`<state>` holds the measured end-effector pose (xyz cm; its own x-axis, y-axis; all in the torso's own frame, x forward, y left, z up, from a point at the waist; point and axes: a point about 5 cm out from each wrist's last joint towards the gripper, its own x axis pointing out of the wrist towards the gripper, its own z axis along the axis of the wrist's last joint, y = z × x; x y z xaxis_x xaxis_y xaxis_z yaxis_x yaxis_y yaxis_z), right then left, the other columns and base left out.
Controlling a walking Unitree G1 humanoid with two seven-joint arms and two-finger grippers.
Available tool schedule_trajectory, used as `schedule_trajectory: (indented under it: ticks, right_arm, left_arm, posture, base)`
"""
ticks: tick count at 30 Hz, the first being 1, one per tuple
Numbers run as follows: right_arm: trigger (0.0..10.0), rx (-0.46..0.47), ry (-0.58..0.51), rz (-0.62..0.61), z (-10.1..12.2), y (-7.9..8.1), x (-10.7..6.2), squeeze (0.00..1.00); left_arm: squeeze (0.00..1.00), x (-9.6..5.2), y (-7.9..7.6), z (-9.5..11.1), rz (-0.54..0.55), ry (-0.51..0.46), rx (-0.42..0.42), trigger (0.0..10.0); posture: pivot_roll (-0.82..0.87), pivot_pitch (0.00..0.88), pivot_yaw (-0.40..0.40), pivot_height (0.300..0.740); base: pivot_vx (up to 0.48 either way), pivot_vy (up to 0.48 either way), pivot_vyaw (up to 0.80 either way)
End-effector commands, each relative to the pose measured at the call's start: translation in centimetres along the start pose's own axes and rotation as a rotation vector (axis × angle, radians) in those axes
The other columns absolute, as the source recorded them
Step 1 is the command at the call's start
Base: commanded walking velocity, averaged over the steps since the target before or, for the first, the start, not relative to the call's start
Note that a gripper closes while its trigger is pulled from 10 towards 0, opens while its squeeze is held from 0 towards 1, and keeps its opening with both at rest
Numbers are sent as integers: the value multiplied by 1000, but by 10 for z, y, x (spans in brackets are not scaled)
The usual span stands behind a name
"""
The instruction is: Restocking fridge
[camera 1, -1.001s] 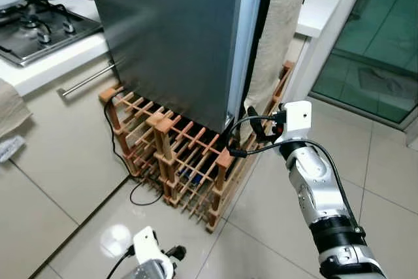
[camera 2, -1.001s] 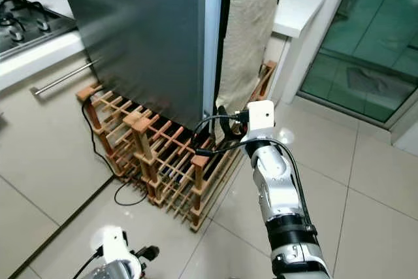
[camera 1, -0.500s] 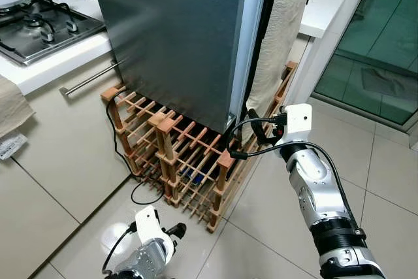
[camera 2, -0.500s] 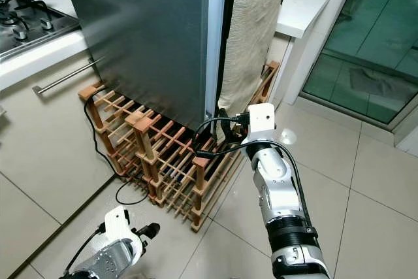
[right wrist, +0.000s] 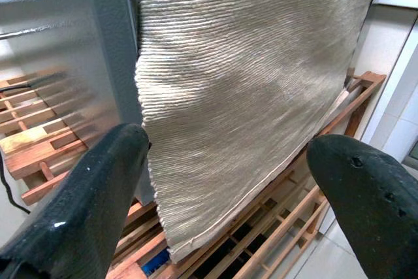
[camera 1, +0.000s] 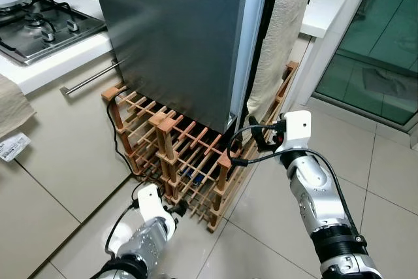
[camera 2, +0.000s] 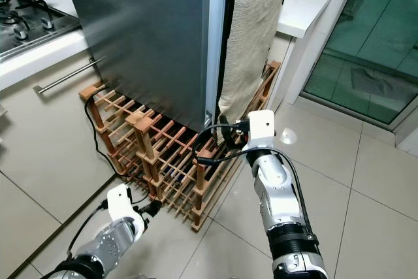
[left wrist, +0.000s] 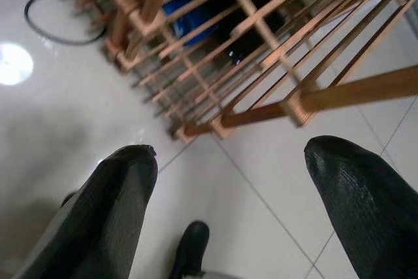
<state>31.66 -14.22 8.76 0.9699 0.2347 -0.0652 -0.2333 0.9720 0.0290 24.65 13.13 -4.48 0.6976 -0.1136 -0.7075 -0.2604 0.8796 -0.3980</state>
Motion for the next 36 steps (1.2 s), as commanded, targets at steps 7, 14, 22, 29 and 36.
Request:
schedule_trajectory:
  ticks: [7,14,22,29,36]
  right_arm:
    - [10000,36,6,65,5,8,3,0]
    - [10000,125,28,172,12,22,13,0]
    - [10000,142,22,247,20,32,18,0]
    - [10000,166,64,352,24,44,10,0]
    - [10000,149,67,366,27,48,15,0]
  left_arm:
    - [0,-38,-125,158,-406,-691,381,10000]
    - [0,-39,-125,159,-404,-694,381,10000]
    - [0,-39,-123,159,-399,-695,380,10000]
    - [0,-39,-124,159,-400,-699,381,10000]
    - [0,-39,-126,158,-403,-696,381,10000]
  posture:
    - [-77,0,13,740]
    - [-69,0,8,740]
    - [-66,0,6,740]
    - [-64,0,4,740]
    - [-71,0,4,740]
  base:
    - [0,0,0]
    - [0,0,0]
    - [0,0,0]
    - [0,0,0]
    - [0,0,0]
